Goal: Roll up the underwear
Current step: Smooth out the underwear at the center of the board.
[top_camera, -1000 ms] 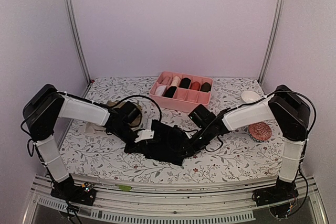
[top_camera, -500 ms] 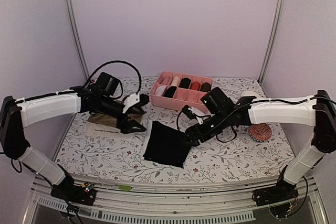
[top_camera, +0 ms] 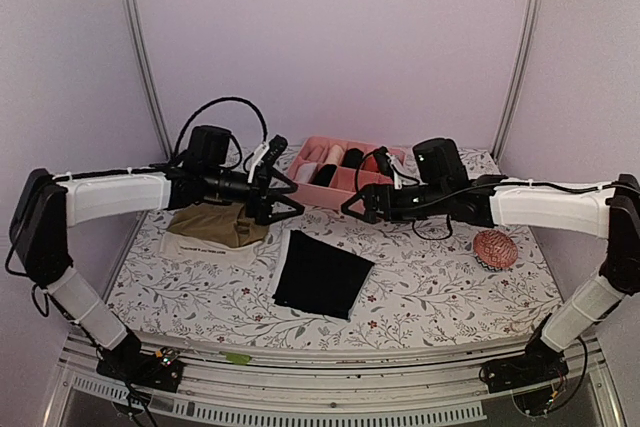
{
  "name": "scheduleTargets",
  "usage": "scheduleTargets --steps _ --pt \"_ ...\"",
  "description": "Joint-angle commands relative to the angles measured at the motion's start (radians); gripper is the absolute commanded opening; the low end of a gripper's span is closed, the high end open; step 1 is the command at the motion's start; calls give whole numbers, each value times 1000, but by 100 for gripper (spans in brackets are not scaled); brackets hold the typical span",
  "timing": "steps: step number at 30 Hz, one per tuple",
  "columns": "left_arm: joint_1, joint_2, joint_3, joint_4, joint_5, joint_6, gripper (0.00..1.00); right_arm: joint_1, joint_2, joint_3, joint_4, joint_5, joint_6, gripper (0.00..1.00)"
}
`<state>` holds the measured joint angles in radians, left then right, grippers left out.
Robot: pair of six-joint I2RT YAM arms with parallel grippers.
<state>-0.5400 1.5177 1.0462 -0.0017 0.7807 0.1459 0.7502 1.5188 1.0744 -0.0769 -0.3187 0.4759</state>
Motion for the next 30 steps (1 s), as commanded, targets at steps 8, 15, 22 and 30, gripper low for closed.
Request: scheduleTargets --steps 8,15,22,30 --pt "-10 426 132 222 322 -483 96 -55 255 -161 426 -391 316 99" --pt "-10 573 124 339 342 -597 96 -74 423 -116 551 -456 399 99" --pt "59 673 76 347 335 -574 96 -109 501 -212 626 -474 425 96" --pt "138 653 -8 328 352 -513 96 -148 499 -356 698 -494 474 93"
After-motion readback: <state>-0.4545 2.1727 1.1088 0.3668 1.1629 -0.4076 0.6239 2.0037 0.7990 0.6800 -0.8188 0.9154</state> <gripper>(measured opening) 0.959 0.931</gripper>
